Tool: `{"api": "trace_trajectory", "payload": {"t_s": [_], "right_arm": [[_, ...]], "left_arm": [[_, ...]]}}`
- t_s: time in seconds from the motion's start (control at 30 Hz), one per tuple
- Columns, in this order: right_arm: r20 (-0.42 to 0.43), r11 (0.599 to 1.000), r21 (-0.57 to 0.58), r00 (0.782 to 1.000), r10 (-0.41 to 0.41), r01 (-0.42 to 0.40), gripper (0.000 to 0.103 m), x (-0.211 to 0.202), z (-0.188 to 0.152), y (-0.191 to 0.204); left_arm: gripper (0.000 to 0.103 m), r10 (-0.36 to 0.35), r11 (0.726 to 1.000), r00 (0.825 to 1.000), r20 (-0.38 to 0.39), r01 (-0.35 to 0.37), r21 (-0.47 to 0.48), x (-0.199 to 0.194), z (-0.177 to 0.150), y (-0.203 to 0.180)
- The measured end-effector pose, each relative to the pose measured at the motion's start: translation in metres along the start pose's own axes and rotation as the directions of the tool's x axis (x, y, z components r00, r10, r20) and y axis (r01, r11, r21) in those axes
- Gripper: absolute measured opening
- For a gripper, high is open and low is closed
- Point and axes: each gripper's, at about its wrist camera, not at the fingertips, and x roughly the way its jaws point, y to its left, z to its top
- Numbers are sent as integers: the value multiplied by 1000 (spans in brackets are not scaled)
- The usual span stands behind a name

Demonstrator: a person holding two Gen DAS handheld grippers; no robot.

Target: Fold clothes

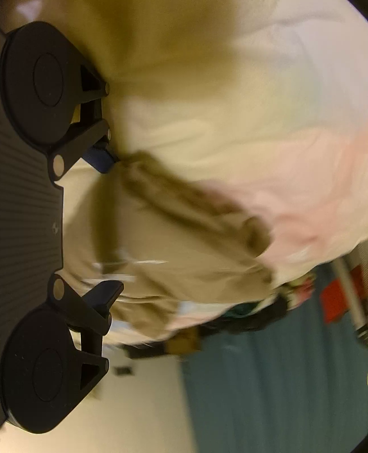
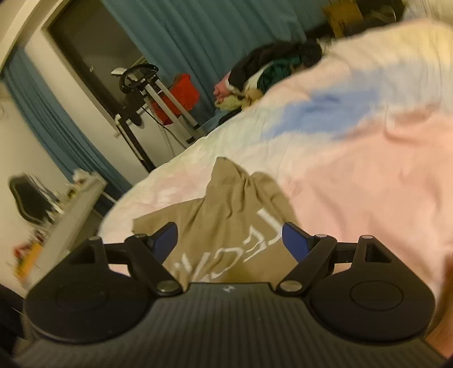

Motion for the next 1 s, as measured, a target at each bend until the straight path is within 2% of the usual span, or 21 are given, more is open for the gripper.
{"api": "trace_trajectory", "payload": {"t_s": [0.07,0.1,0.2,0.27,0.33,0.4,0.47,0.57,0.6,0.7,0.77,0.8,0.87,1.0], "right_arm": [[-42,995,91,998,50,-46,84,5,0,-10],[-67,987,142,995,80,-69,84,9,-1,-15],[-162,960,254,973,162,-117,84,25,-10,-21],[-231,932,324,942,245,-163,84,39,-20,-22],[-277,902,388,910,309,-189,84,51,-30,-23],[-310,867,456,877,366,-201,84,62,-39,-25],[-332,828,524,847,415,-200,84,73,-46,-28],[-336,758,629,819,466,-173,84,84,-56,-37],[-330,745,650,825,458,-154,84,84,-58,-40],[-251,720,686,896,368,-103,81,74,-57,-58],[-180,697,710,931,317,-100,75,68,-54,-69],[-165,690,719,942,294,-90,71,67,-55,-72],[-144,689,722,959,243,-66,56,68,-55,-76],[-103,694,718,979,173,-47,44,68,-52,-78]], "left_arm": [[70,-7,998,1000,25,9,-55,0,5,7],[62,-7,997,999,36,10,-77,-1,6,10],[49,-19,994,998,63,26,-107,-2,8,12],[42,-22,996,996,84,29,-86,-5,8,10],[32,-33,997,994,102,40,-66,-8,7,7],[27,-63,995,991,120,71,-66,-12,7,7],[25,-89,993,987,136,99,-67,-15,7,6],[23,-105,990,984,143,117,-78,-17,6,9],[22,-110,989,983,146,123,-82,-18,6,9],[22,-126,986,980,153,141,-93,-20,5,11],[22,-135,983,978,157,152,-99,-21,4,13],[22,-136,983,978,158,153,-98,-23,3,14],[22,-138,984,978,157,154,-95,-24,2,14],[22,-141,984,978,153,155,-84,-25,2,12]]}}
